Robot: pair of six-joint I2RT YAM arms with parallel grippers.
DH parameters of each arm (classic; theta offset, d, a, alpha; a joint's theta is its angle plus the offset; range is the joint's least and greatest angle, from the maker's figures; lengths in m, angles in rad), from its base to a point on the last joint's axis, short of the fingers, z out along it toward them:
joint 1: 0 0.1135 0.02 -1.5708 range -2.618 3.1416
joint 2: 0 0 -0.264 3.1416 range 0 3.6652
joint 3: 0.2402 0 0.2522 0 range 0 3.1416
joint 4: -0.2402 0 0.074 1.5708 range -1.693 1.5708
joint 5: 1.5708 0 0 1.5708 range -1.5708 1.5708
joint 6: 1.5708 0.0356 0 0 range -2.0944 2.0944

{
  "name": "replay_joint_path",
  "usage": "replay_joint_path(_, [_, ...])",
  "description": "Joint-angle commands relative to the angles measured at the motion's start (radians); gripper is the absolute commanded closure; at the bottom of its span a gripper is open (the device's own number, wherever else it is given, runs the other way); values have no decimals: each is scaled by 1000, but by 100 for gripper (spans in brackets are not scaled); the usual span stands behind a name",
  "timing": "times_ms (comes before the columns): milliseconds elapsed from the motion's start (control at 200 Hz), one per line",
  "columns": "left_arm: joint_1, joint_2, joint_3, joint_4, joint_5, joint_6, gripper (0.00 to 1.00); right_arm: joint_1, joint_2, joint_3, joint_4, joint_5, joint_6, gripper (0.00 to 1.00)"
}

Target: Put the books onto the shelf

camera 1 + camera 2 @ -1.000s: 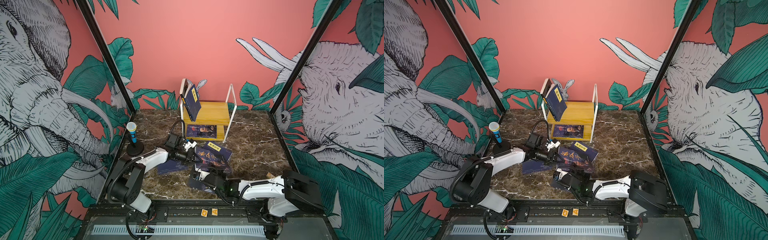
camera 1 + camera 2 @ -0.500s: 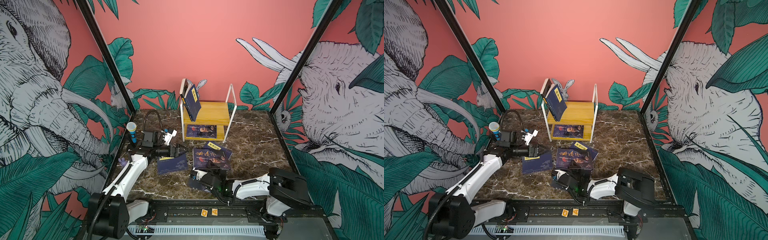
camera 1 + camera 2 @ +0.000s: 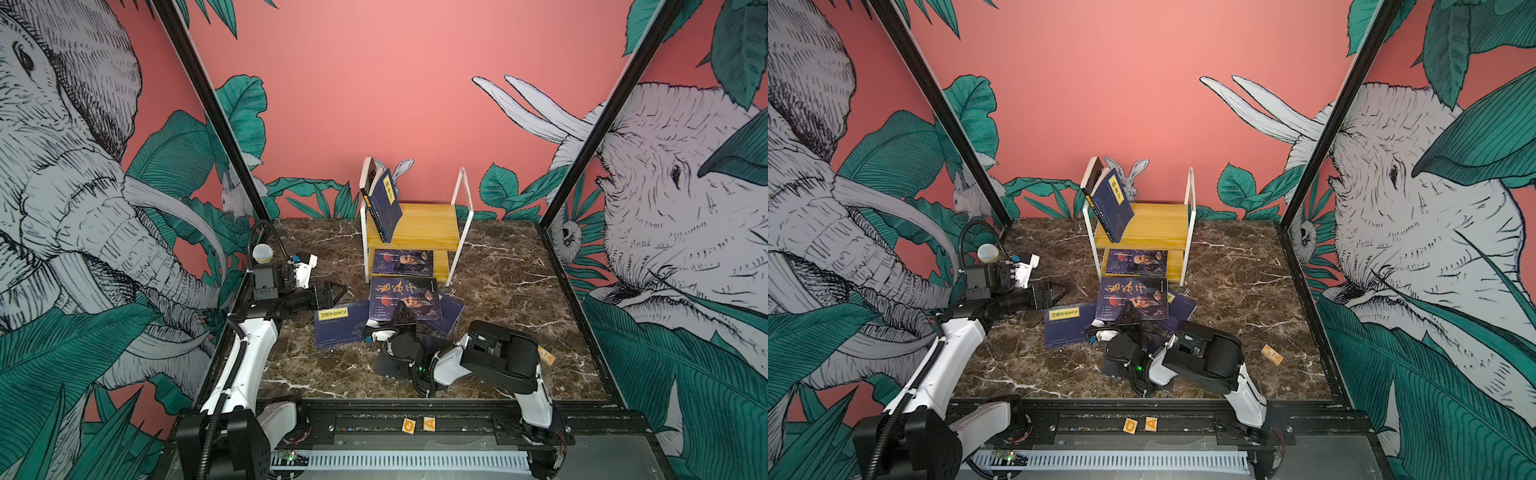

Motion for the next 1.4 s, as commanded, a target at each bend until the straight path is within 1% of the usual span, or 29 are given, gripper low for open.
replay_joint_path(0, [7,-5,8,-5,0,28,1,-39,-32,49,185,21,-126,100])
replay_joint_path(160, [8,9,14,-6,-4,24,1,-89,-14,87,186,0,-162,100])
replay_joint_path(260, [8,11,13,2,-3,23,1,-104,-3,105,187,-48,-143,100])
replay_joint_path(375, [8,9,13,-2,-5,23,1,-128,53,173,186,-75,-157,100])
replay_joint_path(425, [12,8,19,-9,-4,22,1,-137,72,204,187,-85,-144,100])
replay_joint_path(480, [14,4,15,-6,-2,22,1,-145,83,228,167,-102,-108,100])
replay_joint_path(550, [14,-2,4,7,-4,26,1,-162,92,252,101,-122,-55,100])
replay_joint_path(655, [16,-3,8,-3,-3,26,1,-189,111,289,29,-118,0,100])
replay_joint_path(810, [16,-12,-1,4,1,29,1,-219,115,293,-66,-131,88,100])
replay_joint_path(950, [18,-8,8,-2,4,24,1,-222,98,309,-257,-145,201,100])
replay_joint_path(1075, [19,2,6,18,5,16,1,-237,54,326,-488,-219,346,100])
replay_joint_path(1140, [19,5,9,15,7,14,1,-246,37,350,-606,-245,397,95])
replay_joint_path(1245, [20,3,11,10,10,12,1,-249,5,373,-732,-311,450,86])
replay_joint_path(1310, [22,-4,-1,21,10,16,1,-256,-7,381,-789,-351,463,78])
replay_joint_path(1395, [23,-7,0,14,10,17,1,-261,-12,397,-850,-366,463,68])
